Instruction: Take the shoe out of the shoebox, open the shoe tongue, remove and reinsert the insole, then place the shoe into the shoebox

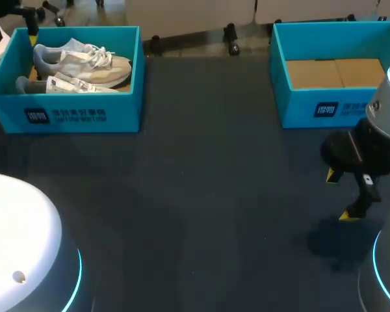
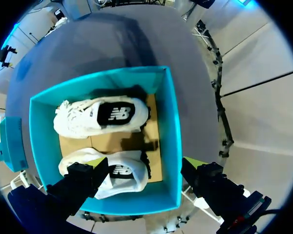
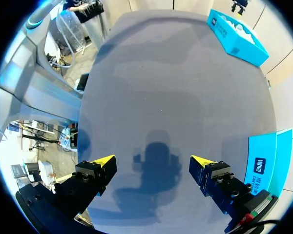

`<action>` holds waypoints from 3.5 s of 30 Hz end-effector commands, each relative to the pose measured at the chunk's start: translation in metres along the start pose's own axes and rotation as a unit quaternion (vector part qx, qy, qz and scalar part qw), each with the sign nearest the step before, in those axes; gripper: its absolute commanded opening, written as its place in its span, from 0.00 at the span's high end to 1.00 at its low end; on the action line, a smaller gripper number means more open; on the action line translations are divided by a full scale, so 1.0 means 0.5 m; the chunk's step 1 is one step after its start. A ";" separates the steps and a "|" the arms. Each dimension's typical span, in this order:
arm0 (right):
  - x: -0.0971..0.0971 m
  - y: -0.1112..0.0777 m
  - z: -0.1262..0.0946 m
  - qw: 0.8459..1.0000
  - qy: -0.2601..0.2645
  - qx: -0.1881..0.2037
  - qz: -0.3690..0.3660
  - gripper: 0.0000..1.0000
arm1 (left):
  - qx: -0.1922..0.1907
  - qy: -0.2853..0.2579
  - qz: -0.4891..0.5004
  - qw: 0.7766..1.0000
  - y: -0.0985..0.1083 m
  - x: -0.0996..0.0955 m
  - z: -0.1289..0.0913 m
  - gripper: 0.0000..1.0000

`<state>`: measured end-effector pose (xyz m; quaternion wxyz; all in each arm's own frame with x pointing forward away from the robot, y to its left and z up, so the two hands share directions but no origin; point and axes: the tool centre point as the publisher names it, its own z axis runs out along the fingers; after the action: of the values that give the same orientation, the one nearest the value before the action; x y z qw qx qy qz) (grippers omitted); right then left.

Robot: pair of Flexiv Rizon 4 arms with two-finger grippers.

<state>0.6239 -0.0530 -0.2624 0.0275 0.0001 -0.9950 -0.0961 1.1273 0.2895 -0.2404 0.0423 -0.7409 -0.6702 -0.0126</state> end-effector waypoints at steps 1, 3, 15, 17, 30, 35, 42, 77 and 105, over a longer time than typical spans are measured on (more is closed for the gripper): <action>0.000 0.000 0.002 1.000 -0.001 0.001 0.000 0.00 | -0.030 0.001 0.002 1.000 -0.074 0.002 -0.009 0.00; 0.000 0.000 0.002 1.000 -0.001 0.001 0.000 0.00 | -0.020 0.003 0.012 1.000 -0.092 0.003 -0.010 0.00; 0.000 0.000 0.002 1.000 -0.001 0.001 0.000 0.00 | -0.021 0.007 0.020 1.000 -0.103 0.003 -0.010 0.00; 0.000 0.000 0.002 1.000 -0.001 0.001 0.000 0.00 | -0.021 0.007 0.020 1.000 -0.103 0.003 -0.010 0.00; 0.000 0.000 0.002 1.000 -0.001 0.001 0.000 0.00 | -0.025 0.007 0.024 0.999 -0.130 0.007 -0.009 0.00; 0.000 0.000 0.002 1.000 -0.001 0.001 0.000 0.00 | -0.032 0.009 0.024 0.999 -0.154 0.015 -0.004 0.00; 0.000 0.000 0.002 1.000 -0.001 0.001 0.000 0.00 | -0.030 -0.004 0.024 0.999 -0.161 0.010 0.039 0.00; 0.000 0.000 0.002 1.000 -0.001 0.001 0.000 0.00 | -0.004 -0.007 0.013 1.000 -0.128 -0.026 0.194 0.12; 0.000 0.000 0.002 1.000 -0.001 0.001 0.000 0.00 | 0.011 -0.002 -0.013 1.000 -0.138 -0.023 0.274 0.36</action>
<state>0.6239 -0.0530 -0.2624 0.0275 0.0001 -0.9950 -0.0961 1.0552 0.2966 -0.3737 0.0497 -0.7321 -0.6794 -0.0008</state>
